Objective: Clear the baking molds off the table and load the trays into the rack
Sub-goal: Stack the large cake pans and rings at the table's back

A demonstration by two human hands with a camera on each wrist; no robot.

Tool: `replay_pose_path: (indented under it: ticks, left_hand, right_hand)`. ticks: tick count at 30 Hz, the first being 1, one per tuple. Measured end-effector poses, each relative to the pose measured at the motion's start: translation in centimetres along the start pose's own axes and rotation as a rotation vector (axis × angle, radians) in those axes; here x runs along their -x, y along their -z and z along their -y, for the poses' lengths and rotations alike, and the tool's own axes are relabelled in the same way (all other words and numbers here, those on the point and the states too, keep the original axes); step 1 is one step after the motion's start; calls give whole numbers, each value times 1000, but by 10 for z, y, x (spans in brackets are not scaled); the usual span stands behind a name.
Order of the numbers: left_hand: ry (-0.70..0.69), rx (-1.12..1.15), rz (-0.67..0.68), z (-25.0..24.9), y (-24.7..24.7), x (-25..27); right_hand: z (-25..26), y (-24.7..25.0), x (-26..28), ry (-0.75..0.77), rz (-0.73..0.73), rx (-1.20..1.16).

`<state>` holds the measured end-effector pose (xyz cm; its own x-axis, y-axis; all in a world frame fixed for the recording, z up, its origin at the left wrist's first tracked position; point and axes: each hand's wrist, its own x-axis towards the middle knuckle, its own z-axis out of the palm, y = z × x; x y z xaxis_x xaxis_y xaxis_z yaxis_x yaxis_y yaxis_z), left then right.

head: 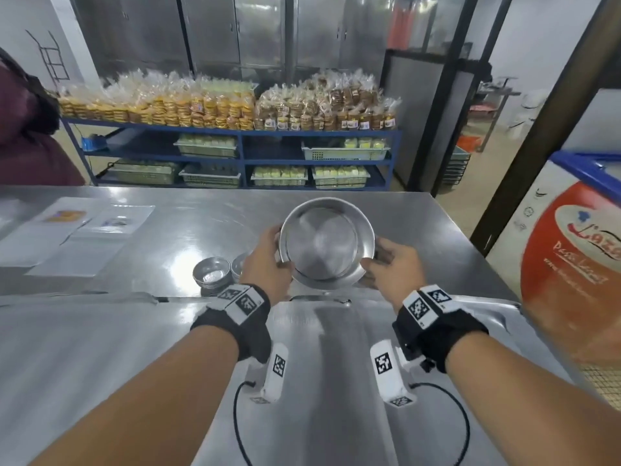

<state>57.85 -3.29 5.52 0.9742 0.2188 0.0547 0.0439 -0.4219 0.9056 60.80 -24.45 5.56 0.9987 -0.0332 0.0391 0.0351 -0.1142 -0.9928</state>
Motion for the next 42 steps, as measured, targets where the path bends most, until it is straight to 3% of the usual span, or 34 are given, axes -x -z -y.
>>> replay_pose_path:
  ticks: [10, 18, 22, 32, 42]
  left_hand:
    - [90, 34, -18, 34, -21, -78]
    - [190, -120, -52, 50, -19, -87]
    - [218, -166, 25, 57, -27, -90]
    - [253, -341, 174, 14, -6, -38]
    - [103, -658, 159, -93, 57, 88]
  right_hand:
    - [-39, -16, -88, -134, 25, 203]
    - [-52, -30, -108, -218, 43, 289]
    - [-57, -41, -108, -278, 84, 251]
    - [-24, -46, -57, -263, 128, 535]
    - [92, -8, 63, -39, 277, 843]
